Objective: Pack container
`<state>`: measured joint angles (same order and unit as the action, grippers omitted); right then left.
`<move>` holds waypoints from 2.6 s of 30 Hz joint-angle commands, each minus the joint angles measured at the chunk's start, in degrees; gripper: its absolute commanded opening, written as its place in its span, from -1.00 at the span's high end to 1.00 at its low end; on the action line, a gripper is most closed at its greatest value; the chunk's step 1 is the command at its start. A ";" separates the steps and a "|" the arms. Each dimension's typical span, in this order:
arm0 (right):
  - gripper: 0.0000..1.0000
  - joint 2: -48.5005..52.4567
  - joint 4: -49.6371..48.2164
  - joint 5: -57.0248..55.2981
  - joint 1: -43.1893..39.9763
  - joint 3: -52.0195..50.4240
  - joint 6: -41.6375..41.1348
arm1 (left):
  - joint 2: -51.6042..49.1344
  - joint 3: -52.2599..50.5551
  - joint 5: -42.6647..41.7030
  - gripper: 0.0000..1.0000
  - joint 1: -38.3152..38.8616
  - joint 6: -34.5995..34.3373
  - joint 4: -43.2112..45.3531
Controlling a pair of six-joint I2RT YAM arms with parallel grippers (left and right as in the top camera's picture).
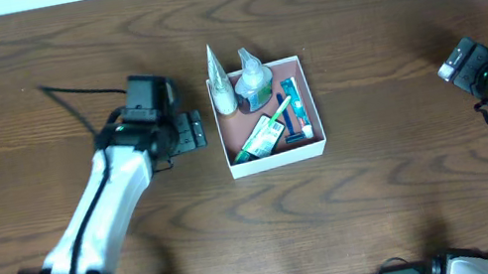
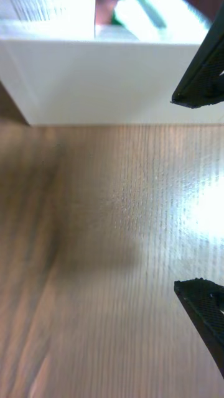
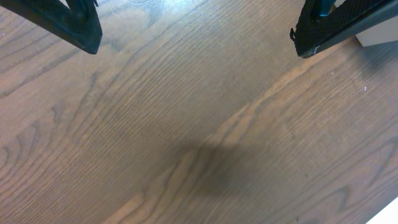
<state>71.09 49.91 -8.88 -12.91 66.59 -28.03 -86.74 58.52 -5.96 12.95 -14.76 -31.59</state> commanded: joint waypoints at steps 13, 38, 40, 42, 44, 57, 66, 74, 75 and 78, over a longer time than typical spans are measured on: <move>-0.99 -0.33 0.09 -0.76 -0.44 0.48 -0.22 | 40.76 0.11 -2.60 -0.96 3.43 -0.50 -1.38; -0.98 -0.33 0.09 -0.76 -0.42 0.48 -0.20 | 75.14 -17.75 14.21 -0.96 -5.49 -0.37 -11.06; -0.98 -0.33 0.09 -0.76 -0.44 0.48 -0.20 | 78.23 -24.41 10.93 -0.96 -8.70 -0.35 -1.55; -0.98 -0.33 0.09 -0.76 -0.42 0.48 -0.22 | 80.39 -30.69 6.80 -0.96 -10.97 -0.35 8.39; -0.98 -0.33 0.07 -0.76 -0.42 0.48 -0.20 | 81.81 -36.48 3.28 -0.96 -12.46 -0.35 17.53; -0.99 -0.33 0.09 -0.76 -0.42 0.48 -0.20 | 86.64 -55.84 0.79 -0.96 -12.98 -0.33 34.84; -0.99 -0.33 0.09 -0.76 -0.44 0.48 -0.22 | 86.66 -58.29 1.49 -0.96 -12.98 2.25 27.76; -0.98 -0.33 0.09 -0.76 -0.44 0.48 -0.22 | 86.47 -58.29 1.44 -0.96 -12.98 2.21 27.80; -0.98 -0.33 0.09 -0.76 -0.44 0.48 -0.22 | 86.47 -58.29 1.44 -0.96 -12.98 2.21 27.80; -0.99 -0.33 0.09 -0.76 -0.44 0.48 -0.20 | 86.47 -58.29 1.44 -0.96 -12.98 2.21 27.80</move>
<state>71.09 49.93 -8.88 -12.91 66.59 -28.03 -0.60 1.13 -4.08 0.10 -13.47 -1.65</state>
